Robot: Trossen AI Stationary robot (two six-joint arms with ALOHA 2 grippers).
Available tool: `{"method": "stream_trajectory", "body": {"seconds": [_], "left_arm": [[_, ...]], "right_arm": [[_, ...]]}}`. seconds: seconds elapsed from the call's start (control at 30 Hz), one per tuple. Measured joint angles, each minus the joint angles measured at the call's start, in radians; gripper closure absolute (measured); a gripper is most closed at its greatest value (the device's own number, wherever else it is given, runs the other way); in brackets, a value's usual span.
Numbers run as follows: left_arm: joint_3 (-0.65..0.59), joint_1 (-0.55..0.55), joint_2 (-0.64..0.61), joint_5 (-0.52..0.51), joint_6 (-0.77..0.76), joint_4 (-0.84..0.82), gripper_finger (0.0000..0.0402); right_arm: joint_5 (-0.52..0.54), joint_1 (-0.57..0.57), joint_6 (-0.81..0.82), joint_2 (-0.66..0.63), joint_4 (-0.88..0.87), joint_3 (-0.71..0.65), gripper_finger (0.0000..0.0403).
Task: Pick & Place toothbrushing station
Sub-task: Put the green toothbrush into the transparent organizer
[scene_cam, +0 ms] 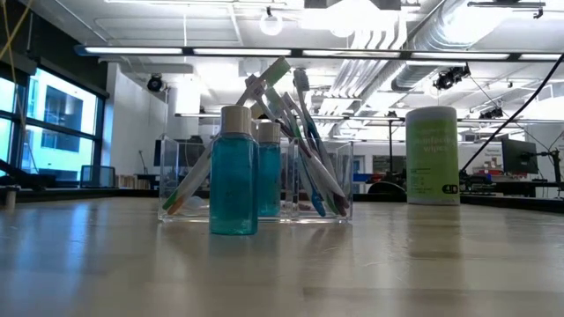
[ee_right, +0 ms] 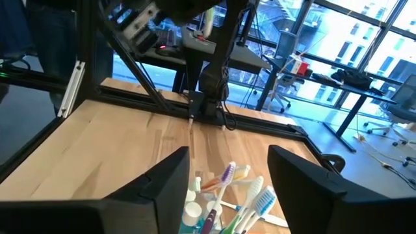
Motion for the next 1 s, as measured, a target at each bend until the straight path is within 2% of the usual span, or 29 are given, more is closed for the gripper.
{"method": "stream_trajectory", "body": {"seconds": [0.1,0.17,0.23,0.3,0.37,0.43,0.57,0.67,0.77,0.8,1.0], "left_arm": [[0.000,0.064,-0.129,0.257,-0.350,-0.346,0.0379],[-0.001,0.126,-0.202,0.462,-0.574,-0.487,0.0379],[-0.023,0.187,-0.250,0.640,-0.733,-0.483,0.0379],[-0.084,0.222,-0.266,0.760,-0.775,-0.357,0.0379],[-0.161,0.220,-0.261,0.789,-0.759,-0.196,0.0379],[-0.250,0.210,-0.260,0.765,-0.735,-0.063,0.0379],[-0.487,0.188,-0.260,0.625,-0.790,0.238,0.0379],[-0.662,0.181,-0.228,0.666,-0.804,0.595,0.0379],[-0.770,0.182,-0.146,0.718,-0.810,0.937,0.0379],[-0.787,0.184,-0.104,0.719,-0.811,0.984,0.0379],[-0.739,0.220,0.050,0.743,-0.841,0.984,0.0379]], "right_arm": [[0.000,0.000,0.011,0.000,0.000,0.000,0.0207],[0.000,0.000,0.026,0.000,-0.001,0.000,0.0209],[0.000,0.000,0.028,0.000,-0.001,0.000,0.0209],[0.000,0.000,0.029,0.000,-0.002,0.000,0.0209],[0.000,0.000,0.029,0.000,-0.002,0.000,0.0209],[0.000,0.000,0.029,0.000,-0.001,0.000,0.0209],[0.000,0.000,0.046,0.000,-0.003,0.000,0.0209],[-0.001,-0.003,0.050,0.000,-0.010,0.000,0.0209],[-0.004,-0.020,0.051,0.000,-0.005,0.000,0.0209],[-0.005,-0.028,0.054,0.000,-0.006,0.000,0.0209],[-0.011,-0.065,0.103,0.005,-0.017,0.000,0.0209]]}}
